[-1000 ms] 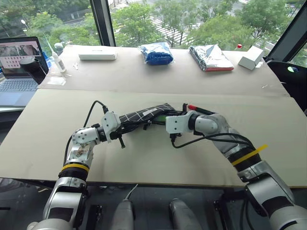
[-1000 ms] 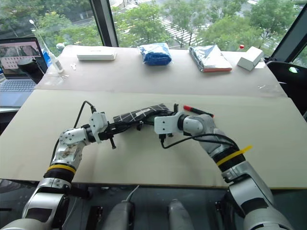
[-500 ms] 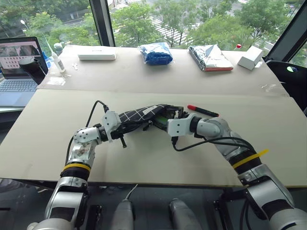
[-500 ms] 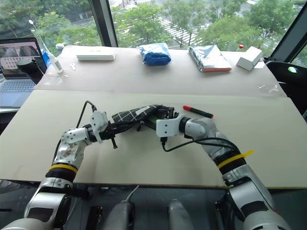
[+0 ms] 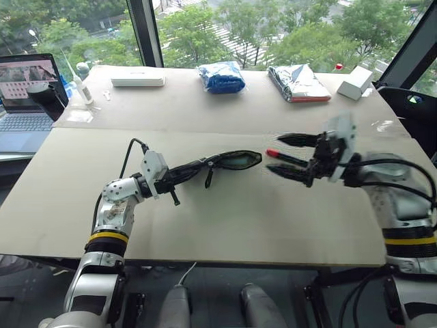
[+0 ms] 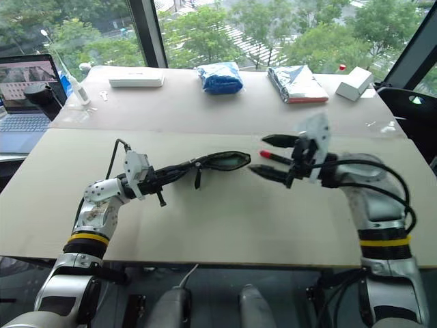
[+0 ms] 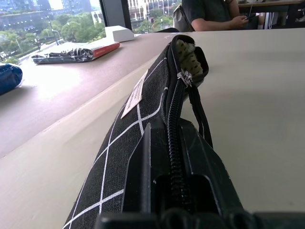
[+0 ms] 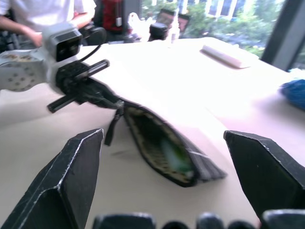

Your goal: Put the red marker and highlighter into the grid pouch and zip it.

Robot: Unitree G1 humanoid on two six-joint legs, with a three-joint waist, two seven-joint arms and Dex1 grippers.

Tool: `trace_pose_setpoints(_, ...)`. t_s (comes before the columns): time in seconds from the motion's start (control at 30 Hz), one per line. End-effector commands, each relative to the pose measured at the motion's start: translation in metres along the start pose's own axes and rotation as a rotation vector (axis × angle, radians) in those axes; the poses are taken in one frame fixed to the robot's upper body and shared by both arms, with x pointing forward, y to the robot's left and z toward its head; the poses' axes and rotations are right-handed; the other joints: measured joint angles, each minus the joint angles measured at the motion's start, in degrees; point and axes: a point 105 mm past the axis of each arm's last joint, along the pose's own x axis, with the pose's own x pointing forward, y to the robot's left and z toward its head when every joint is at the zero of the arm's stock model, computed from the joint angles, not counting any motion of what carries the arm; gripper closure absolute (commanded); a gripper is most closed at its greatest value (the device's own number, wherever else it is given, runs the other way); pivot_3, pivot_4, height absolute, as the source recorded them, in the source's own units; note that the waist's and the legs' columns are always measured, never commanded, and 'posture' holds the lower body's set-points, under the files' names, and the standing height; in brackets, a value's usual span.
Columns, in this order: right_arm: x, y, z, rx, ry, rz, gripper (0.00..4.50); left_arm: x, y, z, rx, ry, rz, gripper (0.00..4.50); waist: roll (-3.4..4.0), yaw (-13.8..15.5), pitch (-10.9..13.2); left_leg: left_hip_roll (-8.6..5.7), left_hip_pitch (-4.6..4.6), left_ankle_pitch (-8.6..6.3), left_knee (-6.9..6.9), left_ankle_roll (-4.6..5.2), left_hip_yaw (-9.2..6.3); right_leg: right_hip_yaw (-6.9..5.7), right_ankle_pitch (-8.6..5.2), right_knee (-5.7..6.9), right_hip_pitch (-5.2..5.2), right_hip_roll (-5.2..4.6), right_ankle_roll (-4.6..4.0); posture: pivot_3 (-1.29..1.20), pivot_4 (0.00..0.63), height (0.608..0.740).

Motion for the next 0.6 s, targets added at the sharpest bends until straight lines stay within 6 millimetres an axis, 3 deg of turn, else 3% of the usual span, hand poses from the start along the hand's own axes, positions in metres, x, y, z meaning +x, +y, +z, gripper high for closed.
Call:
trace_pose_setpoints(0.03,-0.012,-0.041,-0.051,-0.166,0.244,-0.228,0.01,0.0,0.003,0.011,0.027,-0.034,0.006,4.5,0.0,0.06,0.0,0.0,0.0,0.0,0.0,0.0,0.0,0.0,0.0,0.0,-0.02,-0.01,0.0,0.0,0.15,0.74)
trace_pose_setpoints(0.27,-0.014,-0.064,-0.089,-0.132,0.332,-0.318,0.01,0.0,0.002,0.011,0.028,-0.035,0.004,4.5,0.03,0.02,0.02,-0.05,-0.03,0.0,-0.02,0.0,0.03,0.04,0.01,-0.02,-0.07,-0.03,-0.01,0.0,0.15,0.74)
trace_pose_setpoints(0.6,0.0,-0.066,-0.1,-0.003,0.329,-0.282,0.01,-0.003,0.001,0.01,0.03,-0.029,0.01,4.5,0.03,-0.73,0.02,-0.06,-0.02,0.0,-0.02,0.0,0.01,0.03,0.01,-0.02,-0.02,-0.05,-0.01,0.0,0.15,0.74)
